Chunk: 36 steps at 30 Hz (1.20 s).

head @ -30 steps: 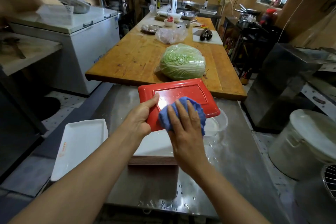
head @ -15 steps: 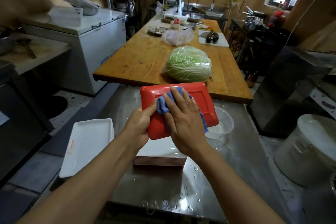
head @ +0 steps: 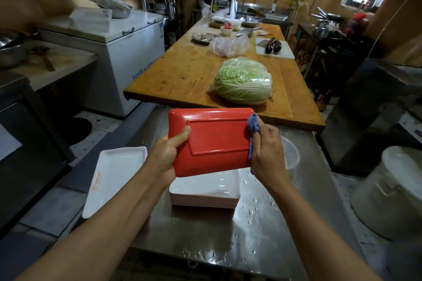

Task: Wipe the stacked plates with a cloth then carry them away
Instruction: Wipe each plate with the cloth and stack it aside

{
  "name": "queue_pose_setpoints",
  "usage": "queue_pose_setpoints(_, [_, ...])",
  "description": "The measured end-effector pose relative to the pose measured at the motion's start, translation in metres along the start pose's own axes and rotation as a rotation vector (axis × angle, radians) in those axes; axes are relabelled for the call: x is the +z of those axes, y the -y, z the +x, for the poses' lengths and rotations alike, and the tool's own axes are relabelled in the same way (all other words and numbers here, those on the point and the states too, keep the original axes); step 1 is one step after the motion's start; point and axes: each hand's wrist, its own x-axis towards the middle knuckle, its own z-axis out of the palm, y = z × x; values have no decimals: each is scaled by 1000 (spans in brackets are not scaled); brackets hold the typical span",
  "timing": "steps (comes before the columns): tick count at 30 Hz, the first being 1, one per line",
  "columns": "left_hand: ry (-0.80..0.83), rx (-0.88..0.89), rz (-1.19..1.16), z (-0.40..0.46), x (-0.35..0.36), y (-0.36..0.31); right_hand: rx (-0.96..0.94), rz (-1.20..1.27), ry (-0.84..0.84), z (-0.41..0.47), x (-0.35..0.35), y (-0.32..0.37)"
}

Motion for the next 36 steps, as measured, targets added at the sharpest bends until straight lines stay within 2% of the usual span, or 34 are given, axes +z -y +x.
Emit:
queue_pose_setpoints(3, [9, -8, 2, -2, -11, 1, 118, 20, 17, -4, 1, -6])
queue_pose_setpoints(7, [-5, -4, -30, -4, -29, -2, 268, -95, 6, -7, -2, -2])
queue_pose_setpoints(10, [-42, -2, -51, -8, -40, -5, 127, -57, -64, -19, 2, 23])
queue_pose_setpoints(13, [-83, 10, -44, -12, -52, -9, -57, -143, 26, -35, 20, 41])
queue_pose_setpoints(19, [-204, 47, -30, -25, -92, -23, 49, -197, 147, -32, 44, 46])
queue_pose_setpoints(25, [-270, 164, -8, -37, -133, -45, 37, -138, 176, -28, 67, 73])
queue_pose_setpoints(27, [-334, 311, 175, -40, -143, -52, 37, -107, 161, -27, 74, 80])
queue_pose_setpoints(29, [-420, 528, 599, -42, -153, -54, 48, -84, 171, -29, 79, 86])
queue_pose_setpoints(31, [-430, 702, 984, -43, -162, -50, 51, -73, 195, -32, 84, 90])
queue_pose_setpoints(33, [-394, 768, 1211, -45, -169, -41, 41, -59, 206, -36, 88, 94])
queue_pose_setpoints(36, [-331, 775, 1496, -45, -178, -26, 32, -46, 215, -44, 92, 97])
